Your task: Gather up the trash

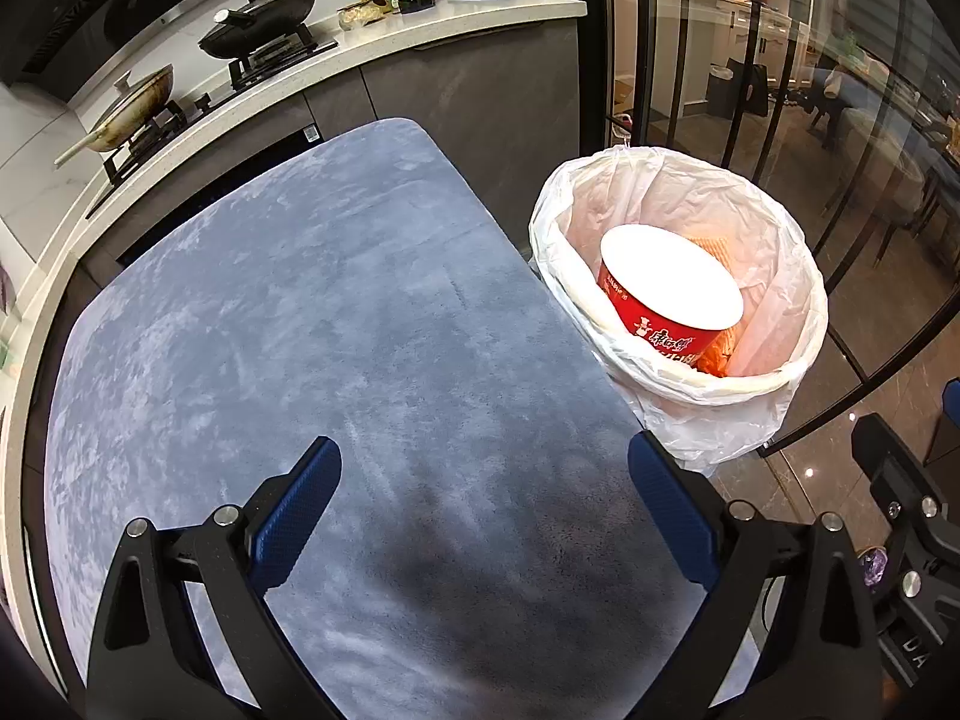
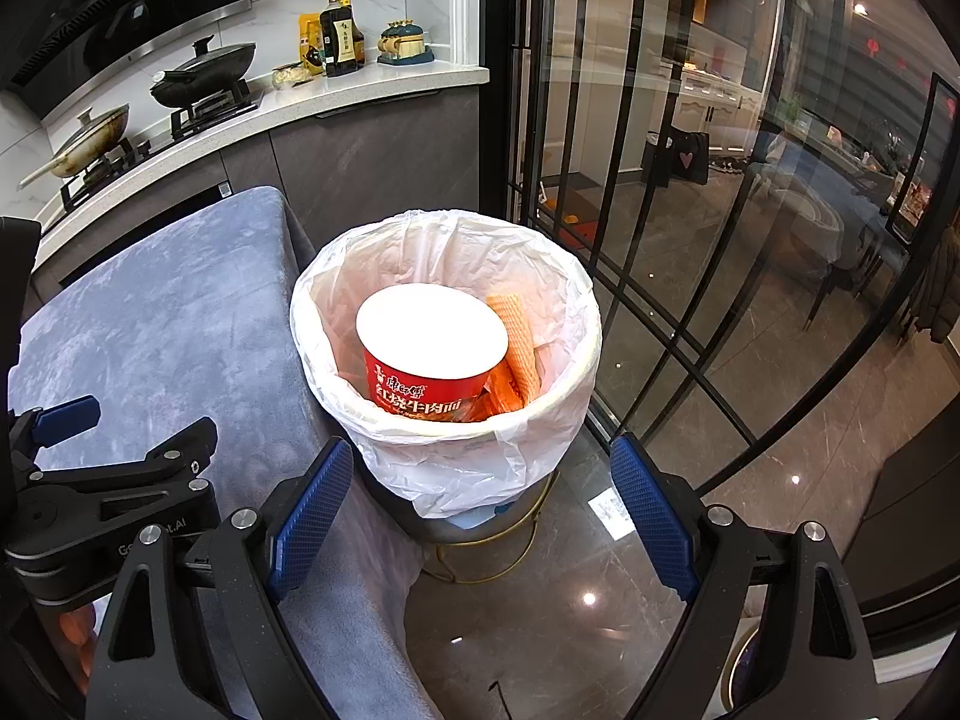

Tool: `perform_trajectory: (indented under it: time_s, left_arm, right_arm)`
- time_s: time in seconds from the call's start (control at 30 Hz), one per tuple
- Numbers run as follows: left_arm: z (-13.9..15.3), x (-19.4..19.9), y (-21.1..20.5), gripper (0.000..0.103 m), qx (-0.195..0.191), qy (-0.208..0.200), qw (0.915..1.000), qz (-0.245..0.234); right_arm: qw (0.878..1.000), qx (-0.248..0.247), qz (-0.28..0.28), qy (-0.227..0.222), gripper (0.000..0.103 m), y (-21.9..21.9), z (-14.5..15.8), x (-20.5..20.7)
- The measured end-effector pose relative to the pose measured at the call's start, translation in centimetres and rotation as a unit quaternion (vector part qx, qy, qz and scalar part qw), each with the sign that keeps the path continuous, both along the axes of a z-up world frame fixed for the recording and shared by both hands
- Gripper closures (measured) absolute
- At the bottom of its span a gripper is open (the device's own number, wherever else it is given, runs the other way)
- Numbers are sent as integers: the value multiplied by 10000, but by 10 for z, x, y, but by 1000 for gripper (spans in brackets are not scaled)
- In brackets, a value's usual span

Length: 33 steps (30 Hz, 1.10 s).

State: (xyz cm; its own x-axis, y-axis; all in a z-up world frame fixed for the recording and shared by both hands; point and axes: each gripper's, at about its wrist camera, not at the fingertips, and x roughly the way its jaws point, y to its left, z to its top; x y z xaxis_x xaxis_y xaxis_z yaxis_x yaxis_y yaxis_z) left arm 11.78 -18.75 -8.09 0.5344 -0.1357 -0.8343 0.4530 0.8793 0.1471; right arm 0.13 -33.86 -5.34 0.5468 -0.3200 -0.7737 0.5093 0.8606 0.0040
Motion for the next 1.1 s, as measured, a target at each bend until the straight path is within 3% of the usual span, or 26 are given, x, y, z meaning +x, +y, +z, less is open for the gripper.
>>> perform_trajectory:
  time_s: [1.1]
  left_arm:
    - [-6,-1,2,11,-11,160,9999,51]
  right_arm:
    - [9999,54,-24,87,18,1,-6,-2]
